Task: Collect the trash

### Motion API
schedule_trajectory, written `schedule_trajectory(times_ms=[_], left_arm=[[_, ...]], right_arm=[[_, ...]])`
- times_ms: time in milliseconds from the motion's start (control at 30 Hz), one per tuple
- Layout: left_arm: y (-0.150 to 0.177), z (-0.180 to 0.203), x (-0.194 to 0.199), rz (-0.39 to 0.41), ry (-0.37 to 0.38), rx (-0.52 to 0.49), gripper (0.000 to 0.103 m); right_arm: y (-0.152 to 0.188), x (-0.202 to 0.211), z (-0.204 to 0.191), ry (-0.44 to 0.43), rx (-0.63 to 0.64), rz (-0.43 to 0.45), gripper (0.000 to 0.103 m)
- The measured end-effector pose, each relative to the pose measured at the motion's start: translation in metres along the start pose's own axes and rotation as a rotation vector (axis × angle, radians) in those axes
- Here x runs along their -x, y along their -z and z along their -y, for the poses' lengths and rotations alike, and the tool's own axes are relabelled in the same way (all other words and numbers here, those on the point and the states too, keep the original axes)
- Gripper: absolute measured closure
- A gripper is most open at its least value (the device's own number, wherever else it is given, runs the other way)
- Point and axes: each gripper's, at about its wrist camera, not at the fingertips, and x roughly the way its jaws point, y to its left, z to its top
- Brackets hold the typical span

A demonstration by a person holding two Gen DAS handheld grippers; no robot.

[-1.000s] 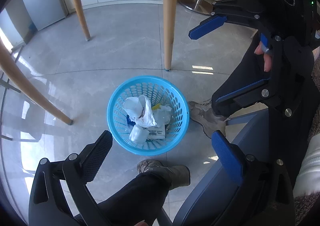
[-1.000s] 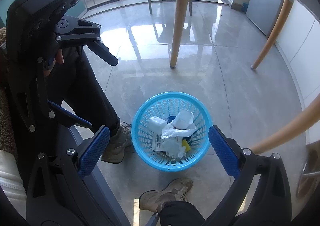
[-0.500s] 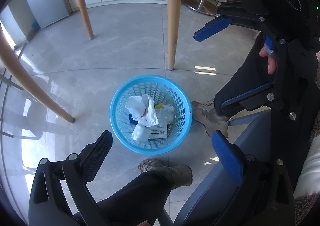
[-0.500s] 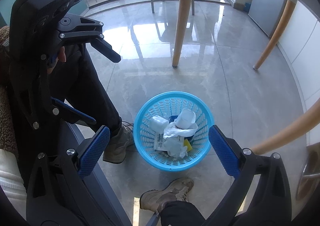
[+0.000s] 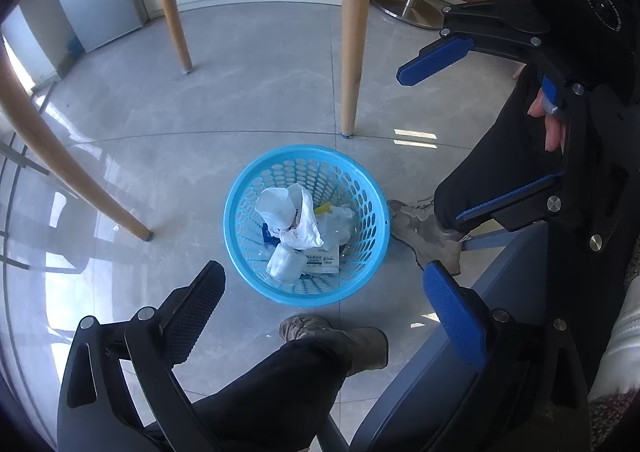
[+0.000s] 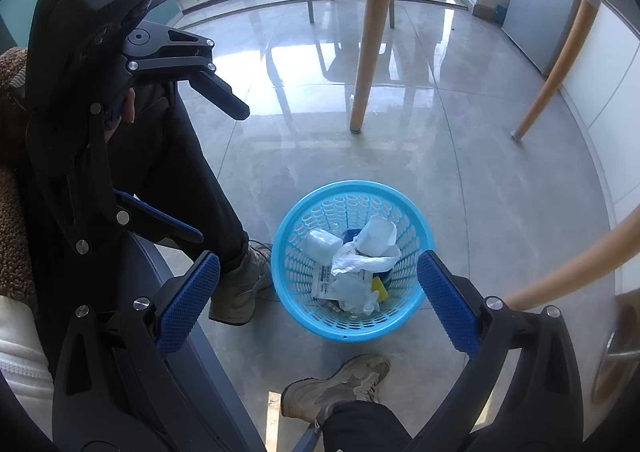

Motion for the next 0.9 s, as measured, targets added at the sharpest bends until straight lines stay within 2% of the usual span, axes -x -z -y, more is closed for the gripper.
schedule_trajectory(times_ms=[433,900], left_arm=[[0.0003,-0.0071,-0.0020,-0.013,-0.015,0.032,0.006],[-0.0001,0.0019,0.0049,0.023,0.001,-0.012,0.006]], right_arm=[[-0.0007,-0.0026,-0.0008,0.002,-0.006,-0.010,0.008],[0.0004,-0.0030,-0.0011,0.002,-0.004,-0.008,0.008]])
